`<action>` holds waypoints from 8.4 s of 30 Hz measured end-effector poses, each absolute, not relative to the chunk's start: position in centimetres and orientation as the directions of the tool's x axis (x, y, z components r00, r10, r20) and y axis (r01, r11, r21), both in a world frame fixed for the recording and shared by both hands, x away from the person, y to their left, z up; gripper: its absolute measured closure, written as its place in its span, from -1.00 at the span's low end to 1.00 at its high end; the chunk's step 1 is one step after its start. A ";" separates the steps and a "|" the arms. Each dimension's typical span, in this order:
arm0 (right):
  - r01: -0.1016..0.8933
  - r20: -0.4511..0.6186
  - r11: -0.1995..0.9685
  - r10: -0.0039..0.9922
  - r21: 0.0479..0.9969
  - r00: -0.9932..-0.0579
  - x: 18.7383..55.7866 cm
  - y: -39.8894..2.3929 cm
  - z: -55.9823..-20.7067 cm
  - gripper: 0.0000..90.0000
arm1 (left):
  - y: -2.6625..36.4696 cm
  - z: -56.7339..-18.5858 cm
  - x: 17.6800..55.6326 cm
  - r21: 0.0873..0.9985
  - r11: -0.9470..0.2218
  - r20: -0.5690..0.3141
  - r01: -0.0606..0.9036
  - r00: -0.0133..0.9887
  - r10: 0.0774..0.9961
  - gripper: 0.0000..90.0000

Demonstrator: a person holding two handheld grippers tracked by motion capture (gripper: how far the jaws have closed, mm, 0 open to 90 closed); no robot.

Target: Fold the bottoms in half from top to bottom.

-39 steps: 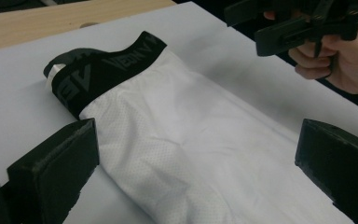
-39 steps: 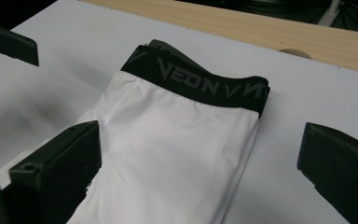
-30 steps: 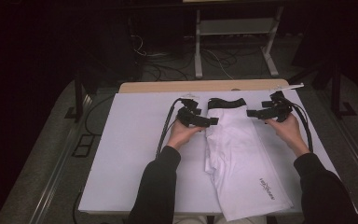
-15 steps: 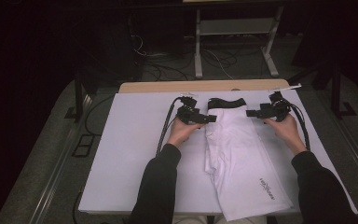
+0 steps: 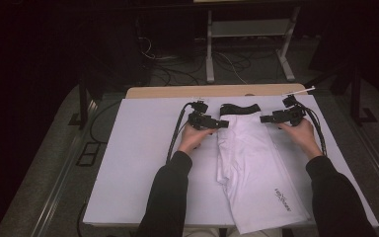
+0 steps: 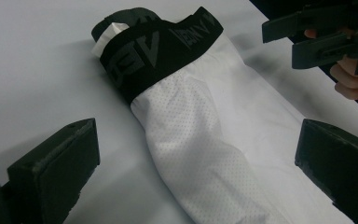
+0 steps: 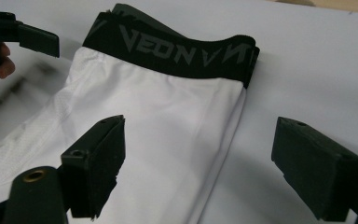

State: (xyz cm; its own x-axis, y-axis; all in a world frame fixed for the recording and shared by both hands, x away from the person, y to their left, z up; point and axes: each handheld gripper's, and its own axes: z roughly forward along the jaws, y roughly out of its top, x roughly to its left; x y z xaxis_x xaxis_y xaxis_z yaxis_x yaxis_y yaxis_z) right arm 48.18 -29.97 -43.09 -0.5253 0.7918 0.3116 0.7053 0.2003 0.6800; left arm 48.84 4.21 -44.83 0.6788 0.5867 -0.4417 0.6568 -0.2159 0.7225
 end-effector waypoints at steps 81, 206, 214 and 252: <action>0.694 0.311 0.127 0.827 0.708 -0.469 44.3 -29.8 -43.3 0.95 | 2.1 -43.0 46.1 0.704 -0.207 -0.459 0.679 0.658 0.597 0.94; 0.670 0.370 0.235 0.684 0.704 -0.628 30.7 -32.7 -41.6 0.95 | 1.3 -42.0 28.4 0.751 -0.234 -0.546 0.618 0.779 0.308 0.94; 0.676 0.377 0.242 0.678 0.696 -0.631 30.2 -32.8 -41.8 0.95 | 1.4 -42.7 27.5 0.744 -0.228 -0.561 0.628 0.773 0.298 0.94; 0.716 0.400 0.297 0.666 0.632 -0.629 28.8 -33.1 -43.5 0.93 | 0.9 -46.3 24.5 0.710 -0.209 -0.609 0.672 0.736 0.297 0.94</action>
State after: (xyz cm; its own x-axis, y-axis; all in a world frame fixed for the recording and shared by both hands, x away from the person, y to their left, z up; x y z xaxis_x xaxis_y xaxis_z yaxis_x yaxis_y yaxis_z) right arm 28.77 -33.12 -43.53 -0.6293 0.6662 0.4003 0.7161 0.2967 0.6318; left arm 24.55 0.90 -46.32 0.7357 0.2969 -0.6087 0.6721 -0.2092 0.7103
